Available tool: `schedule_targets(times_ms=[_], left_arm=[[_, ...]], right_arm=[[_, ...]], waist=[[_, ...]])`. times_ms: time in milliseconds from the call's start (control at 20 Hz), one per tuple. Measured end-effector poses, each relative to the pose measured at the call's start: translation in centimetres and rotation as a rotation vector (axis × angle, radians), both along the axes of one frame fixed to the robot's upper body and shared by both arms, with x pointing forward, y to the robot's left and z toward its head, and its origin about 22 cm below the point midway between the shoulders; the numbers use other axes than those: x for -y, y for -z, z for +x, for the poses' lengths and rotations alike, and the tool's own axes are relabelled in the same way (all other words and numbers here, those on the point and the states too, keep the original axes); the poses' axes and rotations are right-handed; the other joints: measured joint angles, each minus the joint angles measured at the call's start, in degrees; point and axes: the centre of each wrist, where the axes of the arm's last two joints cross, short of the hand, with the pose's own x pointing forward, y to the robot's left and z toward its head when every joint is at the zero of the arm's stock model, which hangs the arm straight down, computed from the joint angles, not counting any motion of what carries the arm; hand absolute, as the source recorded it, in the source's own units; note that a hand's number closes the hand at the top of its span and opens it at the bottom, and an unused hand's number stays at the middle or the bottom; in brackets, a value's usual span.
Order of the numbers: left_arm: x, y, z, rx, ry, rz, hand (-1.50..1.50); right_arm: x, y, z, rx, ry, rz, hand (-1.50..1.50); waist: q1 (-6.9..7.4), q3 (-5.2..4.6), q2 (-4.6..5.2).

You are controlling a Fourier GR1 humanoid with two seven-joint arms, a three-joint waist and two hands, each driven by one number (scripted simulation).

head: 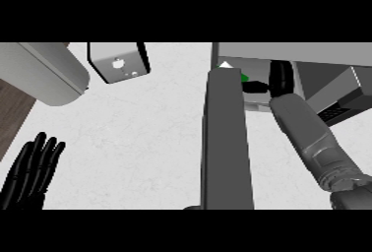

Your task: Pick up the milk, place it into the microwave and close the microwave

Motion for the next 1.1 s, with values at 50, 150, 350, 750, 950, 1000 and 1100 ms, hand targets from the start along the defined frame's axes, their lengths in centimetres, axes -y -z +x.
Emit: schedule_targets(times_ms=[50, 150, 350, 750, 950, 1000, 1100], left_arm=[[0.3, -0.1, -0.1, 0.000, 0.000, -0.001, -1.50], [0.6, -0.3, -0.1, 0.002, 0.001, 0.002, -1.50], [0.7, -0.4, -0.5, -0.001, -0.005, 0.005, -1.50], [1.2, -0.3, -1.0, -0.005, -0.012, 0.006, -1.50], [1.2, -0.3, -1.1, -0.009, -0.013, 0.007, -1.50], [1.1, -0.1, -1.1, -0.011, -0.020, 0.005, -1.50], [1.3, 0.0, -0.8, -0.013, -0.020, 0.002, -1.50]], right_arm=[[0.3, -0.2, 0.1, 0.007, 0.003, 0.004, -1.50], [1.0, -0.5, 0.2, 0.025, 0.009, 0.002, -1.50], [2.5, -0.6, 0.1, 0.049, 0.032, 0.008, -1.50], [4.8, -1.1, 0.0, 0.077, 0.029, 0.059, -1.50], [5.7, -0.5, -0.5, 0.067, -0.020, 0.120, -1.50], [5.9, -0.6, -0.5, 0.063, -0.033, 0.141, -1.50], [5.8, -0.3, -0.6, 0.067, -0.057, 0.177, -1.50]], waist=[[-0.11, 0.01, -0.05], [-0.29, 0.01, -0.11], [-0.65, -0.01, -0.30], [-1.12, -0.02, -0.54], [-1.60, -0.03, -0.73], [-1.76, -0.04, -0.83], [-1.81, -0.15, -0.90]])
